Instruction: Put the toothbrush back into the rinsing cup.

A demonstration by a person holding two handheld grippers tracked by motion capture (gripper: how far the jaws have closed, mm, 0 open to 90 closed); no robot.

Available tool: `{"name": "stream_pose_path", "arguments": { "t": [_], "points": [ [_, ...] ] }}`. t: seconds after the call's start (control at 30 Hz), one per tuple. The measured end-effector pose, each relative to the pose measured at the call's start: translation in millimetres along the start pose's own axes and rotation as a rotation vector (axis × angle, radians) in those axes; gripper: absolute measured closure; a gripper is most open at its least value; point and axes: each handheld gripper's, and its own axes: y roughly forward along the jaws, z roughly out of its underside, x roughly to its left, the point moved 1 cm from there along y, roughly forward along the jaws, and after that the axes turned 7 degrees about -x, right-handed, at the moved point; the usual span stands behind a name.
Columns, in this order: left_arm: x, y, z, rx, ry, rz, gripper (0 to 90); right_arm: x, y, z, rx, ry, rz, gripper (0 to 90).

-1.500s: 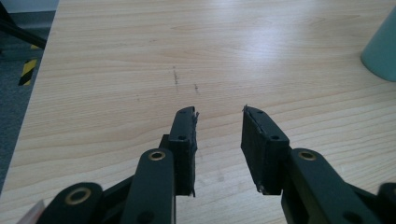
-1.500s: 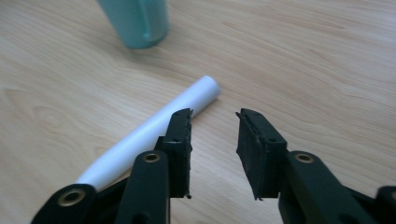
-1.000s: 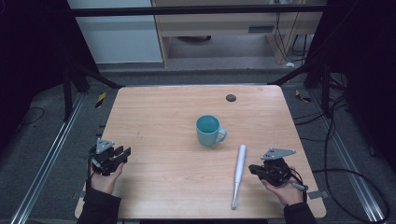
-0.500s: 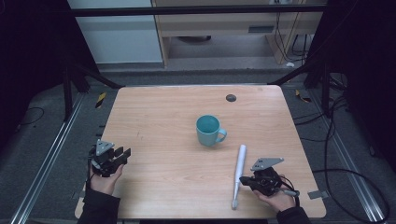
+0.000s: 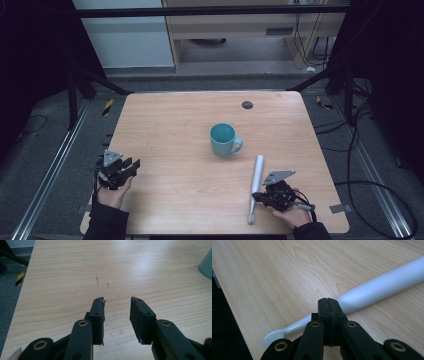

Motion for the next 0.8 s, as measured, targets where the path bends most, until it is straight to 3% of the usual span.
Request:
{"name": "stream_pose_path", "arguments": {
  "t": [0.57,0.8],
  "points": [
    [-1.0,0.4,0.0,-0.006,0.005,-0.002,63.7,3.5,15.8,-6.4,0.017,-0.002,0.021,90.0],
    [-0.2,0.6,0.2,-0.006,0.006,-0.005,63.8,-1.7,10.3,-10.4,-0.026,0.015,0.016,90.0]
  ]
}}
